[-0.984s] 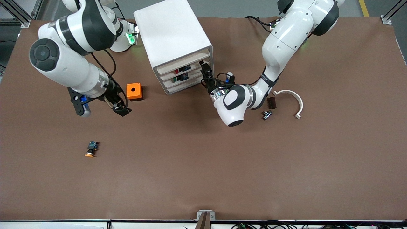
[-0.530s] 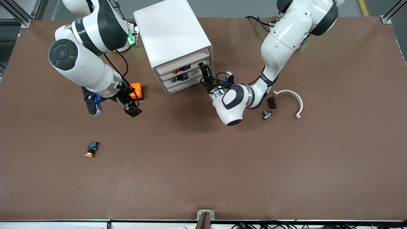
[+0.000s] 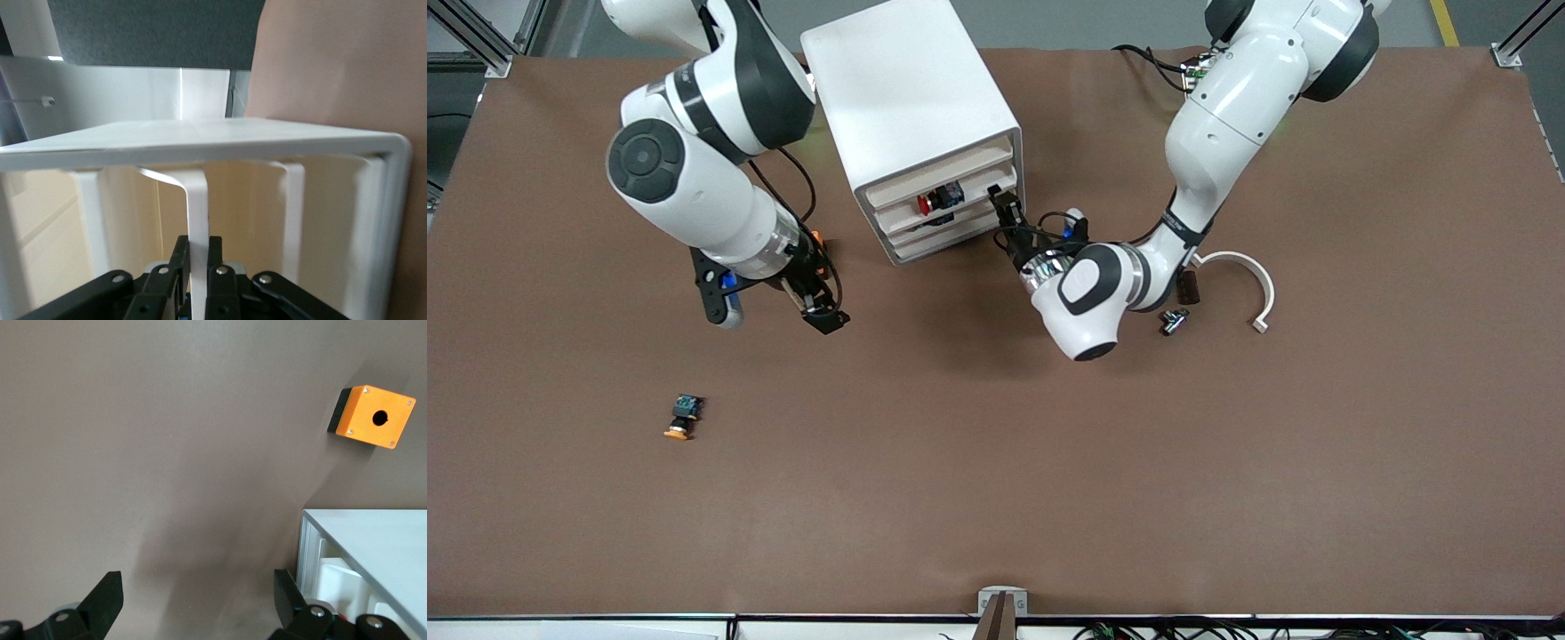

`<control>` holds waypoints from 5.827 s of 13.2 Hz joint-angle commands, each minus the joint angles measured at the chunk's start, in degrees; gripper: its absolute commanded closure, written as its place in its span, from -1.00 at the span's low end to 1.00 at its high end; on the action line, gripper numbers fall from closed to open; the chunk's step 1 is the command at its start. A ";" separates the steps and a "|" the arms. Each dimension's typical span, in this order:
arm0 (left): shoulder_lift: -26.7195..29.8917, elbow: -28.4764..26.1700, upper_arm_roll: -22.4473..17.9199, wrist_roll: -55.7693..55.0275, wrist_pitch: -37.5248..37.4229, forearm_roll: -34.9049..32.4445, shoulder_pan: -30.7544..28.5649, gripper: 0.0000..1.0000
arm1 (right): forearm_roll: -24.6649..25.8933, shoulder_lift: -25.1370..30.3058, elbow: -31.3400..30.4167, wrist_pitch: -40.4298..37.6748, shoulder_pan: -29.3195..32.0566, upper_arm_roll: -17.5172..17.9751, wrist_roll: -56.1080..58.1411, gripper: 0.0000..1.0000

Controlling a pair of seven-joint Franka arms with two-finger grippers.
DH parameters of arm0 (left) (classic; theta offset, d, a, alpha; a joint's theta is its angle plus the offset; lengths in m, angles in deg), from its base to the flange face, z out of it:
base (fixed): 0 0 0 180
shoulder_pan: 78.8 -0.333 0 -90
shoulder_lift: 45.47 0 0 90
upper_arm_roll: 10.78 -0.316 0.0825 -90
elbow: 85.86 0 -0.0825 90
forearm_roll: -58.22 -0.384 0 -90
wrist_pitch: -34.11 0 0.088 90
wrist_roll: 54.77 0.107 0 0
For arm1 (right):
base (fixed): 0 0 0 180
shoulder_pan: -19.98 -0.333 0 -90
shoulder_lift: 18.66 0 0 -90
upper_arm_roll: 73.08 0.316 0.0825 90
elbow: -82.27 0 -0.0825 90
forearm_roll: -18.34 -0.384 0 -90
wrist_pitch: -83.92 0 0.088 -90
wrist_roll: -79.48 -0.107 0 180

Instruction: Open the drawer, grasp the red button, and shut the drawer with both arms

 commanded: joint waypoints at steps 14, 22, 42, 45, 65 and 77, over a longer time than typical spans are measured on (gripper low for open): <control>0.42 8.66 -4.78 1.18 3.52 -4.47 -5.77 -0.98 | -0.58 -9.01 -0.74 10.49 -15.70 -0.64 -12.44 -1.00; 2.53 11.99 -4.78 10.73 2.29 -16.42 -10.52 -0.98 | -0.23 -10.60 -3.11 13.58 -18.52 -0.64 -13.15 -0.93; 8.16 13.67 -9.44 77.89 14.05 -44.27 -2.36 -0.99 | 0.39 -5.68 6.12 -2.15 -2.73 -1.87 39.34 1.00; 7.72 12.97 -8.91 81.86 20.11 -47.28 2.11 -0.99 | 0.83 -6.21 6.29 -1.63 4.48 -1.95 56.85 1.00; 11.33 1.19 1.27 63.41 24.17 -46.93 15.84 -0.99 | 3.03 -23.70 -4.25 26.67 22.26 -1.78 89.42 0.97; 10.45 -0.31 1.81 62.44 25.49 -47.10 19.98 -0.99 | 1.97 -18.80 -5.39 27.38 24.36 -1.69 88.98 -1.00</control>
